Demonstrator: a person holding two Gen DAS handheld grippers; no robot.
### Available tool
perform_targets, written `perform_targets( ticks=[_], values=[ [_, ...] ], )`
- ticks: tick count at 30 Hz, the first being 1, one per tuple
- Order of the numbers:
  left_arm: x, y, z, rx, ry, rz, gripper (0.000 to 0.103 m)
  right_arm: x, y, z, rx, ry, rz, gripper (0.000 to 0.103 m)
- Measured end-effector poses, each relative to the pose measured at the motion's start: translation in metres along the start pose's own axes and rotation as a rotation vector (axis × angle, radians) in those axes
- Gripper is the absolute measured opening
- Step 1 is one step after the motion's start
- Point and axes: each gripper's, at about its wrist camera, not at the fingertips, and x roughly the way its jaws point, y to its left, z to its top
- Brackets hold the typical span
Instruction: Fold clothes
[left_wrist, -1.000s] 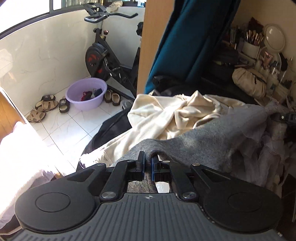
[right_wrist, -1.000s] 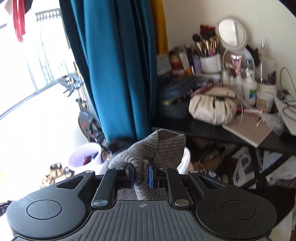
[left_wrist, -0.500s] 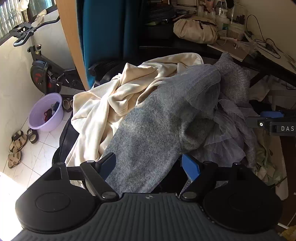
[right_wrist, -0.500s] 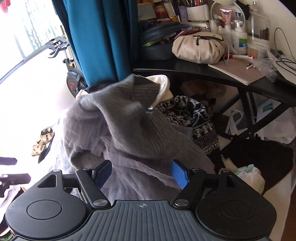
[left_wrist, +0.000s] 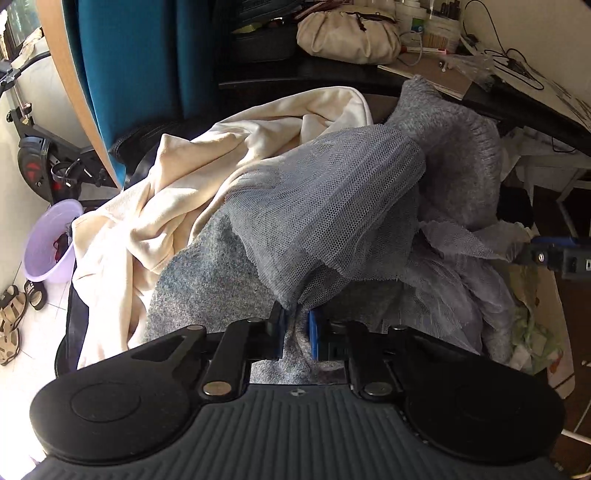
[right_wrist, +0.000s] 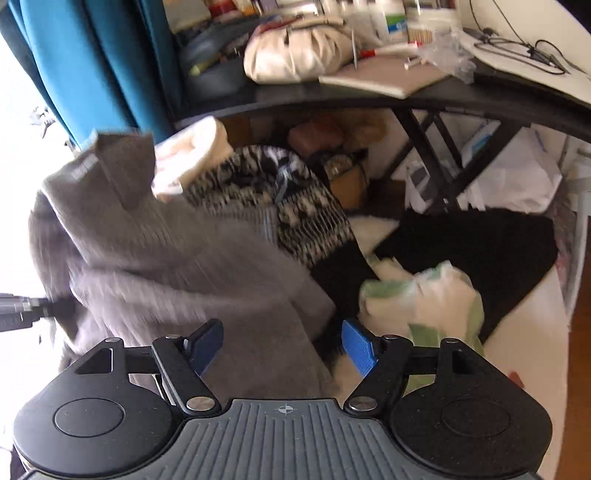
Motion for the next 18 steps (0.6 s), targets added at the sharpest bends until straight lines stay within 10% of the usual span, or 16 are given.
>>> perform_targets(
  ticks=[12, 14, 16, 18],
  values=[
    [-0.008, -0.003, -0.048, -0.078, 0.083, -0.074, 0.014, 0.038, 0.023, 0.043, -0.056, 0.041, 0.172, 0.093],
    [-0.014, -0.004, -0.051, -0.039, 0.061, -0.088, 0.031, 0.042, 0.026, 0.036, -0.068, 0.095, 0.215, 0.055],
    [-0.023, -0.001, -0.053, 0.015, 0.025, -0.096, 0.067, 0.036, 0.026, 0.028, -0.081, 0.109, 0.238, 0.039],
    [-0.032, 0.004, -0.051, 0.06, -0.02, -0.073, 0.07, 0.028, 0.025, 0.02, -0.106, 0.108, 0.252, 0.025]
  ],
)
